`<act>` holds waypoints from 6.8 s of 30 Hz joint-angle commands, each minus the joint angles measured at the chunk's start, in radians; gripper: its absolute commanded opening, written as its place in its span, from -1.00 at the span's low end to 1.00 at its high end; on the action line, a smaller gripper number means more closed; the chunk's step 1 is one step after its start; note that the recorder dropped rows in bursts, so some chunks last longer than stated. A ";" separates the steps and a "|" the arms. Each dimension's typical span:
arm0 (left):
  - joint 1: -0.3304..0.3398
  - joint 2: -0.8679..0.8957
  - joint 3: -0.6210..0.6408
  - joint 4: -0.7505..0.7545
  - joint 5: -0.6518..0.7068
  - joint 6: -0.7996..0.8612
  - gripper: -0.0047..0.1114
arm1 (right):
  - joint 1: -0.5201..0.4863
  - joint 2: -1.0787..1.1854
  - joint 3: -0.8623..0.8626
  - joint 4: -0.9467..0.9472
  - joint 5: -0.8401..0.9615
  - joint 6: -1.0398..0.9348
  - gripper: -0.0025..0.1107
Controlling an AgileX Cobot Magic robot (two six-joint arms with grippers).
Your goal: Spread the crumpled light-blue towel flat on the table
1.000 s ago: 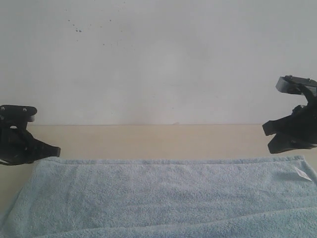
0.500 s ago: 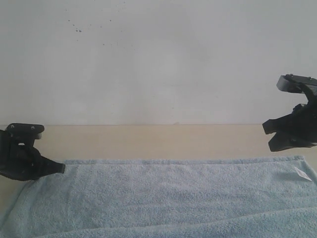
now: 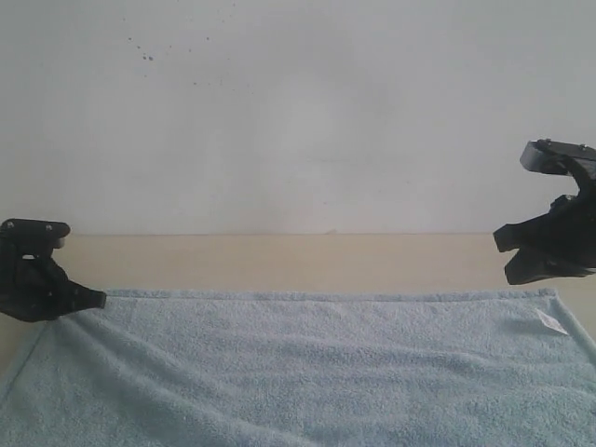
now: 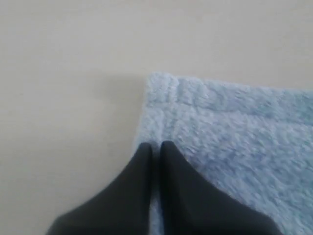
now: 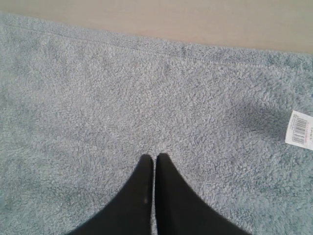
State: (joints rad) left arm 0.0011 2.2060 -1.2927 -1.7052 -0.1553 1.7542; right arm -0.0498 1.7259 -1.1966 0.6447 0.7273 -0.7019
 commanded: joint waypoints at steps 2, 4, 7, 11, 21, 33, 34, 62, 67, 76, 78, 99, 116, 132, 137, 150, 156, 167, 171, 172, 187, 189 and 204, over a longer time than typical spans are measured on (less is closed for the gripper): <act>0.037 -0.012 -0.081 -0.009 0.001 -0.003 -0.82 | 0.001 -0.009 0.001 0.003 0.015 -0.008 -0.93; 0.035 -0.035 -0.082 -0.013 0.008 -0.003 -0.82 | 0.001 -0.009 0.001 0.003 0.026 -0.008 -0.93; 0.036 -0.080 -0.073 -0.024 0.049 -0.003 -0.82 | 0.001 -0.009 0.001 0.003 0.026 -0.008 -0.93; 0.034 -0.182 -0.028 -0.039 0.133 -0.003 -0.82 | 0.001 -0.006 0.001 0.000 0.022 -0.008 -0.93; 0.034 -0.457 0.235 -0.039 0.248 -0.123 -0.82 | -0.003 -0.007 0.112 -0.166 -0.134 0.069 -0.93; 0.033 -0.753 0.552 -0.039 0.443 -0.190 -0.81 | -0.003 0.184 0.069 -0.183 -0.369 0.109 -0.93; 0.033 -0.768 0.565 -0.039 0.443 -0.186 -0.81 | -0.003 0.200 0.057 -0.189 -0.386 0.122 -0.93; 0.033 -0.804 0.613 -0.039 0.521 -0.153 -0.81 | -0.098 0.378 -0.144 -0.289 -0.371 0.164 -0.93; 0.033 -0.804 0.613 -0.039 0.521 -0.150 -0.81 | -0.098 0.401 -0.155 -0.289 -0.364 0.162 -0.93; 0.033 -0.804 0.613 -0.039 0.521 -0.145 -0.81 | -0.090 0.453 -0.251 -0.293 -0.290 0.160 -0.93; 0.033 -0.804 0.613 -0.039 0.523 -0.145 -0.81 | -0.078 0.478 -0.269 -0.295 -0.269 0.154 -0.93; 0.033 -0.804 0.613 -0.039 0.525 -0.143 -0.81 | -0.159 0.601 -0.462 -0.391 -0.208 0.284 -0.93; 0.033 -0.804 0.619 -0.039 0.574 -0.106 -0.29 | -0.159 0.285 -0.368 -0.232 -0.020 0.150 -0.93; 0.033 -0.804 0.692 -0.010 0.571 -0.109 -0.28 | -0.161 -0.181 0.540 -0.231 -0.380 0.150 -0.93; 0.033 -0.804 0.694 -0.010 0.571 -0.109 -0.28 | -0.161 -0.202 0.607 -0.235 -0.400 0.199 -0.93; 0.032 -0.632 0.709 -0.010 0.524 -0.085 -0.28 | -0.161 -0.200 0.607 -0.513 -0.371 0.456 -0.93; -0.016 -0.582 0.722 0.046 0.507 -0.105 -0.28 | -0.161 -0.200 0.607 -0.513 -0.316 0.482 -0.93; -0.035 -0.658 0.818 0.050 0.411 -0.135 -0.28 | -0.161 -0.200 0.607 -0.572 -0.215 0.510 -0.93; -0.035 -0.697 0.832 0.050 0.397 -0.138 -0.28 | -0.161 -0.200 0.617 -0.627 -0.211 0.571 -0.93; -0.035 -0.706 0.834 0.050 0.386 -0.138 -0.28 | -0.161 -0.200 0.624 -0.638 -0.217 0.581 -0.93; -0.035 -0.663 0.803 0.038 0.312 -0.141 -0.28 | -0.161 -0.176 0.628 -0.651 -0.310 0.588 -0.93; -0.035 -0.640 0.791 0.038 0.312 -0.139 -0.28 | -0.161 -0.167 0.626 -0.651 -0.313 0.588 -0.93; -0.035 -0.462 0.761 0.038 0.297 -0.132 -0.28 | -0.161 -0.167 0.626 -0.651 -0.309 0.589 -0.93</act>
State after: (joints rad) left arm -0.0292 1.7114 -0.5268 -1.6596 0.1607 1.6209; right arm -0.2079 1.5591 -0.5706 0.0000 0.4152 -0.1174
